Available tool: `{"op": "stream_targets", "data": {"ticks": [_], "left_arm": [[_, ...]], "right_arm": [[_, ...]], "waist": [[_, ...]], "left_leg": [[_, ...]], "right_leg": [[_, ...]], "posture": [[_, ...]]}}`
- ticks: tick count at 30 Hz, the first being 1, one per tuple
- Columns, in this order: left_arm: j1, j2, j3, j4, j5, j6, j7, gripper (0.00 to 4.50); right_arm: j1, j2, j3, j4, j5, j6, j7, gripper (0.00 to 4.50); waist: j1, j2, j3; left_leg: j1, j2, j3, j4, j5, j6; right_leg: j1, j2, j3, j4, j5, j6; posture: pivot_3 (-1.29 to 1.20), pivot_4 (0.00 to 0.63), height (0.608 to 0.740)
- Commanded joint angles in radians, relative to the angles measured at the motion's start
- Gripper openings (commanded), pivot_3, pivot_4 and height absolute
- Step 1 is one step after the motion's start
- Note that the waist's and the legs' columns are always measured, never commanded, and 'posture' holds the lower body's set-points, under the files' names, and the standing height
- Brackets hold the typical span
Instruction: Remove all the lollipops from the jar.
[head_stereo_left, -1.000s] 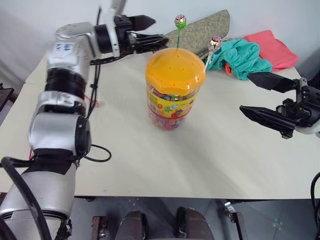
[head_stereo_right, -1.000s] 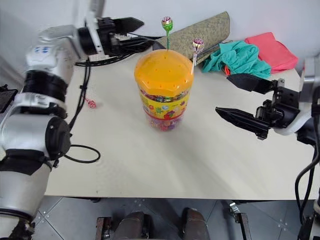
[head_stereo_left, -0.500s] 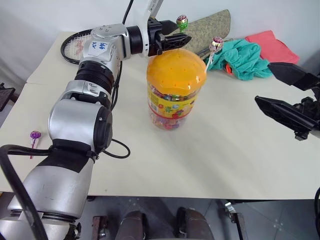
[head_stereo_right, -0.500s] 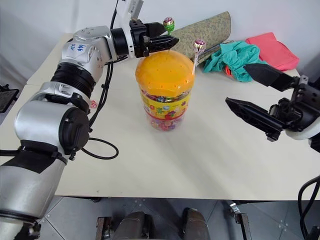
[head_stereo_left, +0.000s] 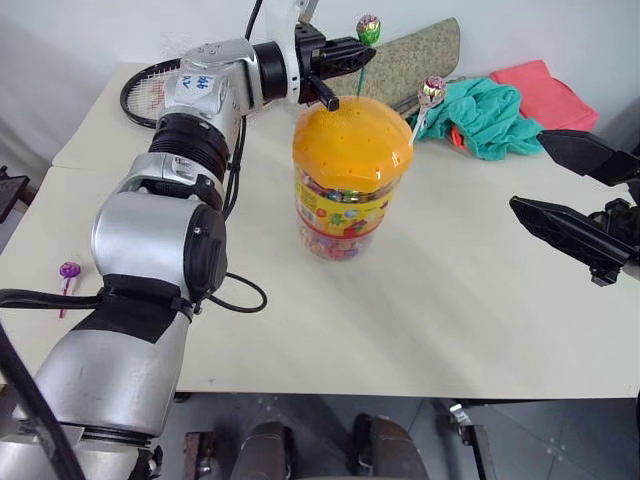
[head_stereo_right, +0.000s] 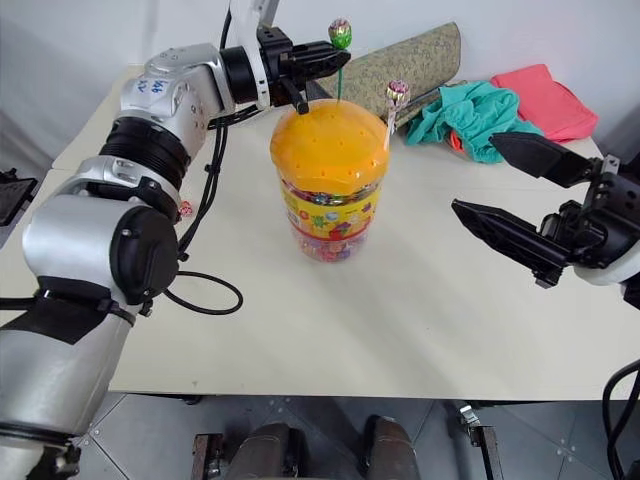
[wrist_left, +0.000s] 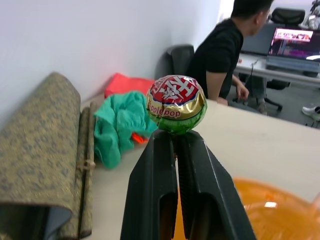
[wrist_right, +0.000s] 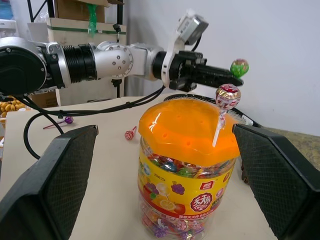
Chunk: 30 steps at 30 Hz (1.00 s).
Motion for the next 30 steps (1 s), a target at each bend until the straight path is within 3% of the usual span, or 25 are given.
{"op": "stream_targets", "data": {"ticks": [1, 9, 15, 24, 30], "left_arm": [[-0.083, 0.007, 0.031, -0.029, -0.017, -0.020, 0.022, 0.02], [-0.181, 0.086, 0.052, -0.019, 0.009, 0.021, 0.166, 0.02], [-0.170, 0.217, -0.009, -0.028, 0.087, 0.148, 0.216, 0.02], [0.028, 0.468, -0.127, -0.197, 0.185, 0.362, 0.114, 0.02], [0.433, 0.665, -0.142, -0.662, 0.158, 0.726, 0.009, 0.02]], "right_arm": [[-0.022, -0.024, -0.025, 0.001, 0.007, -0.025, 0.008, 4.50], [-0.041, -0.030, -0.011, 0.026, 0.003, -0.020, 0.031, 4.50], [-0.076, -0.034, 0.024, 0.058, -0.007, -0.019, 0.061, 4.50], [-0.133, -0.048, 0.079, 0.122, -0.026, -0.012, 0.117, 4.50], [-0.155, -0.074, 0.143, 0.165, -0.041, 0.006, 0.219, 4.50]], "waist": [[0.000, 0.000, 0.000], [-0.004, 0.000, 0.000], [-0.005, 0.000, 0.000], [-0.012, 0.000, 0.000], [-0.029, 0.000, 0.000]], "left_leg": [[0.000, 0.000, 0.000, 0.000, 0.000, 0.000], [0.000, 0.000, 0.000, -0.001, 0.000, 0.000], [0.000, 0.000, 0.000, -0.001, 0.000, 0.000], [0.000, 0.000, 0.000, -0.001, 0.000, 0.000], [0.002, 0.001, -0.001, -0.002, 0.000, 0.000]], "right_leg": [[0.000, 0.000, 0.000, 0.000, 0.000, 0.000], [0.000, 0.000, 0.000, -0.001, 0.000, 0.000], [0.000, 0.000, 0.000, -0.001, 0.000, 0.000], [0.000, 0.000, 0.000, -0.001, 0.000, 0.000], [0.000, 0.000, -0.001, 0.001, 0.000, 0.000]], "posture": [[0.00, 0.150, 0.740], [0.00, 0.150, 0.740], [0.00, 0.150, 0.740], [0.00, 0.150, 0.740], [0.00, 0.150, 0.740]]}}
